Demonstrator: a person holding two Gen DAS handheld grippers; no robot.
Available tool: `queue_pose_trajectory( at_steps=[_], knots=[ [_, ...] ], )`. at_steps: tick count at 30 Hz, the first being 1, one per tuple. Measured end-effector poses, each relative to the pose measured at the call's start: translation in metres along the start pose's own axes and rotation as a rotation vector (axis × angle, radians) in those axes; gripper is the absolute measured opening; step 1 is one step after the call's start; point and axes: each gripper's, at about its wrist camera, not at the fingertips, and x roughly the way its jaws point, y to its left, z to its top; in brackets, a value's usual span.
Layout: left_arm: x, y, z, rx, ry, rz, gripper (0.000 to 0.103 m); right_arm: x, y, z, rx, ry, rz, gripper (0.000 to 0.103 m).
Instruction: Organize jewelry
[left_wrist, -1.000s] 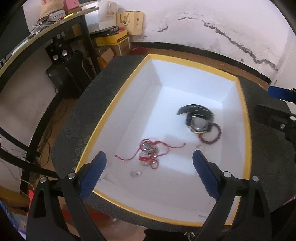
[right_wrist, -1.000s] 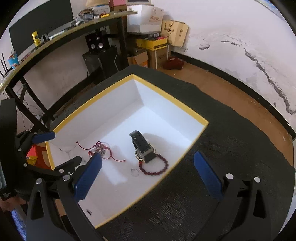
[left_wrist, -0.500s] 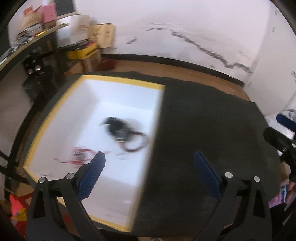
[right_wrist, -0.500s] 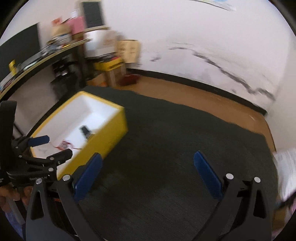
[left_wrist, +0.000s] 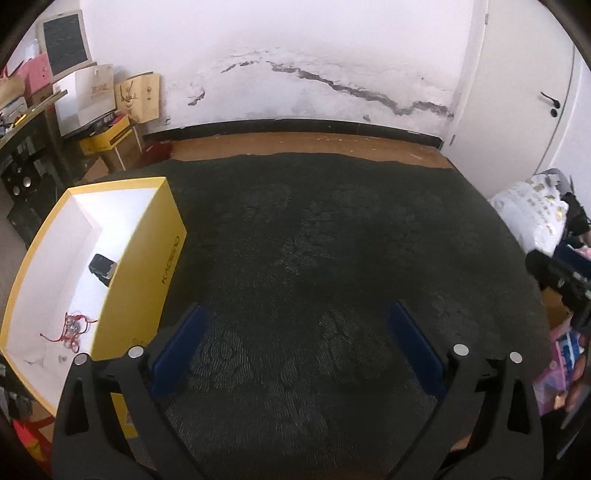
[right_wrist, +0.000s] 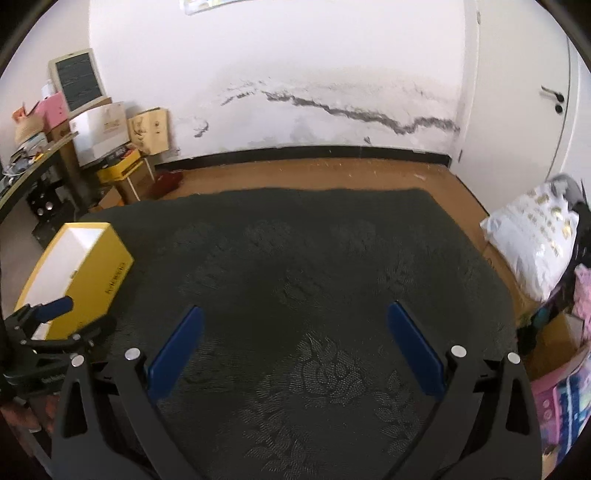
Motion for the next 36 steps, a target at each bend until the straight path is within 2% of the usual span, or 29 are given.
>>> queue_pose_trajectory(
  at_steps=[3,4,6,10,13,18,36],
  knots=[
    [0.017,0.005,-0.007,-0.011,-0.036,-0.002,0.096,0.031,-0.007,-0.010,0.023,0.049,0.001,0.096],
    [0.024,0.009,-0.009,-0.018,-0.029,0.023,0.096,0.039,-0.009,-0.011,0.033,0.072,-0.005,0.096],
    [0.033,0.015,-0.005,-0.027,-0.017,0.015,0.096,0.052,-0.009,-0.006,0.053,0.100,0.019,0.096],
    [0.040,0.014,-0.002,0.019,-0.029,0.047,0.096,0.055,0.000,-0.003,0.020,0.078,0.029,0.096],
    [0.043,0.012,0.001,0.009,-0.026,0.015,0.096,0.063,-0.001,-0.007,0.036,0.104,0.045,0.096],
    [0.043,0.008,0.000,0.031,-0.029,0.018,0.096,0.071,0.003,-0.015,0.013,0.128,0.040,0.096],
    [0.048,0.011,-0.006,0.002,-0.006,0.029,0.096,0.067,0.003,-0.020,-0.016,0.118,0.024,0.096]
  ],
)
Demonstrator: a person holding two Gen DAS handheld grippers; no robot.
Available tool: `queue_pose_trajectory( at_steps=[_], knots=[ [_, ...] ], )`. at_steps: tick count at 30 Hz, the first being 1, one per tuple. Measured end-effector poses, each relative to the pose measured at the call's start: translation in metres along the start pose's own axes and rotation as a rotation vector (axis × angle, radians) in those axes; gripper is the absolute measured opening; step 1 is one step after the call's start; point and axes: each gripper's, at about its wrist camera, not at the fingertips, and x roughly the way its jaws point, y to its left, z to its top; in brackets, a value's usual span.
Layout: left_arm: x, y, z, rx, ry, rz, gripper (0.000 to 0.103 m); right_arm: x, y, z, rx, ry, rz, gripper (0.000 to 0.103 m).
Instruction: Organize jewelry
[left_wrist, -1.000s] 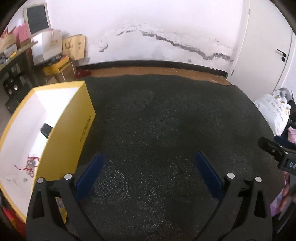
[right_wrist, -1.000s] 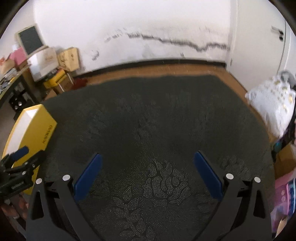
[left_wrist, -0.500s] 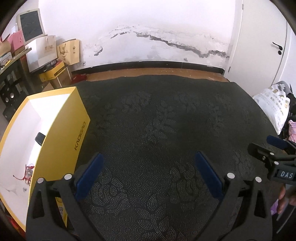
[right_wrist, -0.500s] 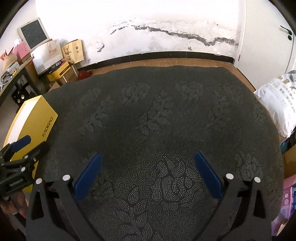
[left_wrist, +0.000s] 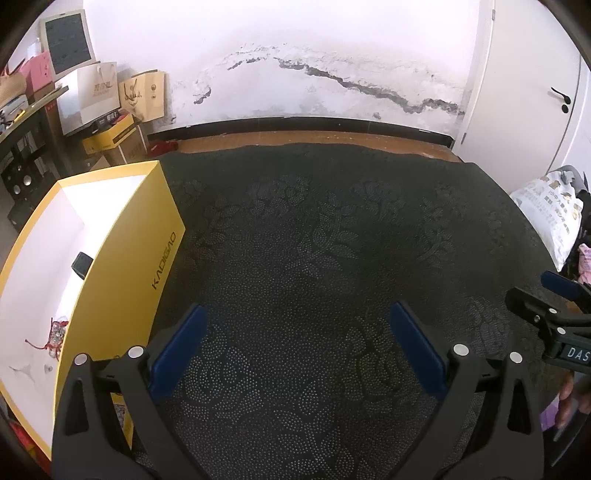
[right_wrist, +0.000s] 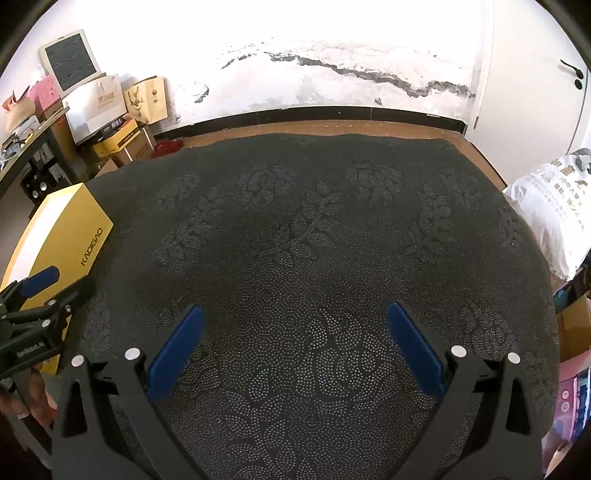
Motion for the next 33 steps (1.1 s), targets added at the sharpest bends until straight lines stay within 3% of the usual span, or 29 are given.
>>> queue_pose_trajectory(
  at_steps=[33],
  knots=[
    [-0.0021,0.0005,0.0007,0.006,-0.007,-0.009,0.096,0.0007,0.0070,-0.0003,-0.016,0.003,-0.005,0.096]
  ],
)
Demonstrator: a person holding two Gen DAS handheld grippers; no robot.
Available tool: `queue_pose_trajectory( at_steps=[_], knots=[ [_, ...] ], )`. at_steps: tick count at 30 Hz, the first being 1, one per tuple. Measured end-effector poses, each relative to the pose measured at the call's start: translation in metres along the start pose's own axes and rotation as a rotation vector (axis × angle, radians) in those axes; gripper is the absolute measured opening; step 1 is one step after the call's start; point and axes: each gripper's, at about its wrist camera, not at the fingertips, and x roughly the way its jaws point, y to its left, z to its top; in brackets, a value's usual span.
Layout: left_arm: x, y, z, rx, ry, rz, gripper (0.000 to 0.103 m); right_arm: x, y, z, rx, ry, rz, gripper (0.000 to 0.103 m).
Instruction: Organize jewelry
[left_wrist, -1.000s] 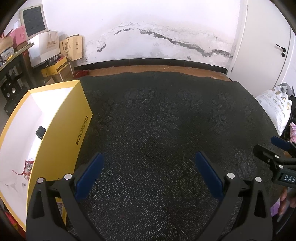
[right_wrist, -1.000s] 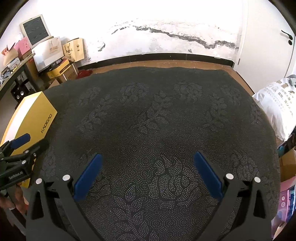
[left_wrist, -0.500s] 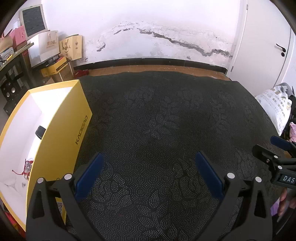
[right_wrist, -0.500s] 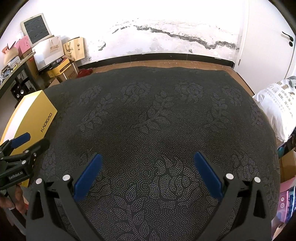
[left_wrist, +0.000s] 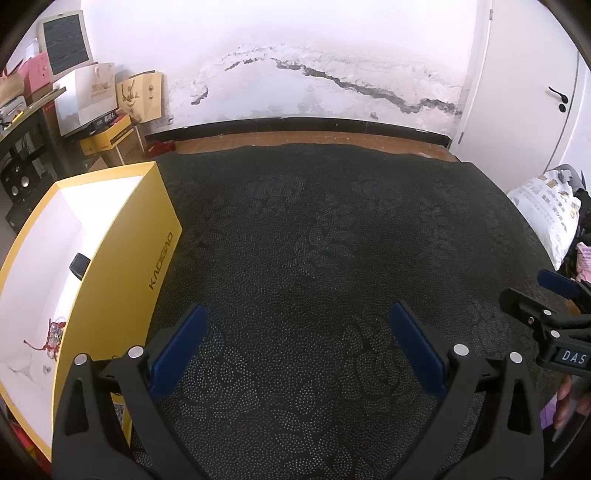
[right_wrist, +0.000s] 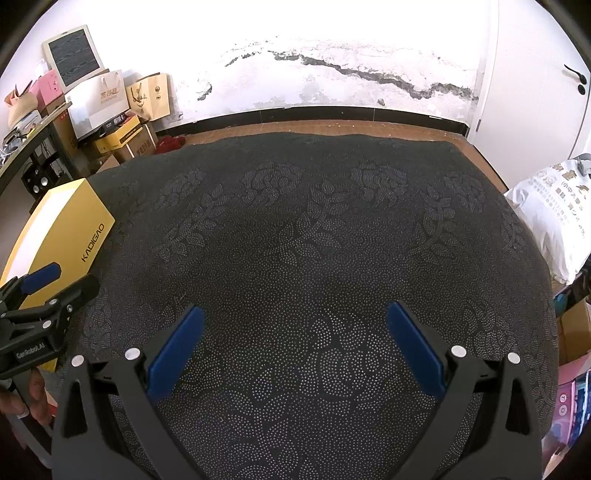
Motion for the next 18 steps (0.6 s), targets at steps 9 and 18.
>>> queue_pose_trajectory(
  at_steps=[9,18],
  knots=[
    [-0.0018,0.0003,0.0013,-0.007,0.000,-0.026,0.096,-0.0007,-0.0004,0.0006,0.000,-0.003,-0.001,0.096],
    [-0.0027,0.0050,0.0026,-0.035,-0.001,-0.048,0.096,-0.0019,-0.0006,0.0021,0.000,-0.005,-0.001,0.096]
  ],
)
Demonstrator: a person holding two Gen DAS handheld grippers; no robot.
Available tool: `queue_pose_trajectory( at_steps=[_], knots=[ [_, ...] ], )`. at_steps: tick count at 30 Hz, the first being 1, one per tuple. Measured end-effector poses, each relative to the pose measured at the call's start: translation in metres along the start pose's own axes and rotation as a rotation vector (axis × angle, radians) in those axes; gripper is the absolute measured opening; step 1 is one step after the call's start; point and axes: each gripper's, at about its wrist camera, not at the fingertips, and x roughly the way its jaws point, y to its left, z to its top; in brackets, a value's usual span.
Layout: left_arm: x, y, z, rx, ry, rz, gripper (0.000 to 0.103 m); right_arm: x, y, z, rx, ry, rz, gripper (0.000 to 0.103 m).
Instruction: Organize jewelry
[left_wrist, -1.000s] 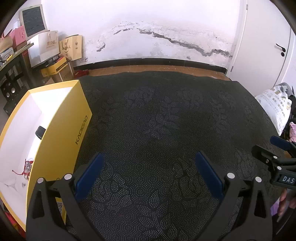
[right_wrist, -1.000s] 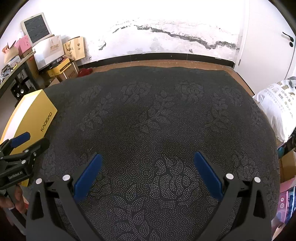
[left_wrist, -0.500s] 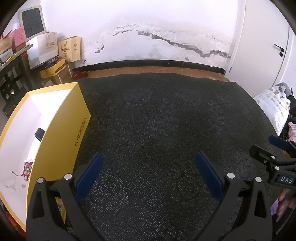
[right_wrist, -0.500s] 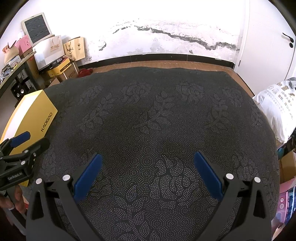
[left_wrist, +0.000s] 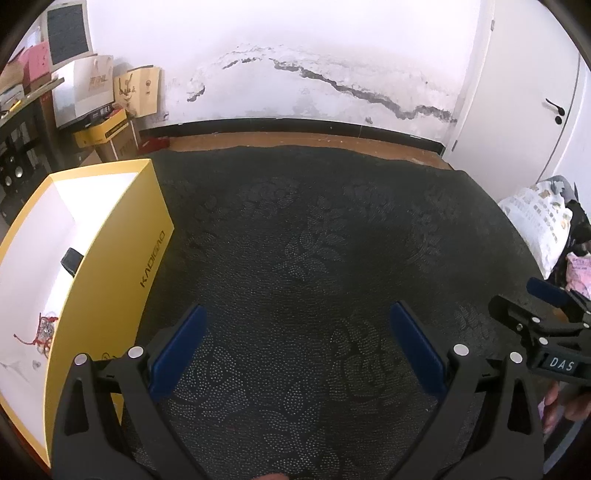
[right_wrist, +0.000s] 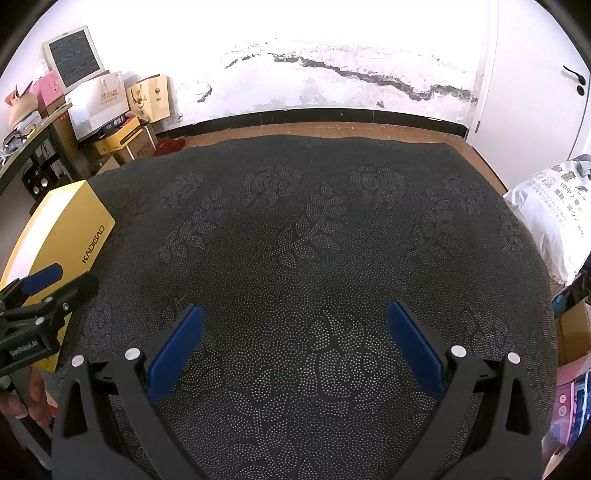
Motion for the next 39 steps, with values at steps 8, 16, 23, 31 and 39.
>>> queue_pose_trajectory(
  at_steps=[8,16,23,31,39],
  knots=[
    [-0.0010,-0.0031,-0.0013,0.018,-0.006,0.009,0.097,-0.0005,0.0002,0.0008,0.001,-0.002,-0.001,0.096],
    [-0.0014,-0.0046,-0.0006,0.039,-0.011,0.009,0.097,-0.0005,0.0001,0.0002,0.001,-0.002,0.000,0.096],
    [-0.0012,-0.0055,-0.0015,0.043,-0.011,0.015,0.097,-0.0005,-0.0003,0.0008,0.002,-0.002,0.000,0.096],
    [0.0005,-0.0045,-0.0015,0.038,-0.002,0.008,0.097,-0.0004,-0.0002,0.0009,0.003,-0.003,0.000,0.096],
    [0.0021,-0.0020,-0.0013,0.017,0.012,-0.032,0.097,-0.0008,0.0001,0.0008,0.004,-0.003,-0.001,0.096]
  ],
)
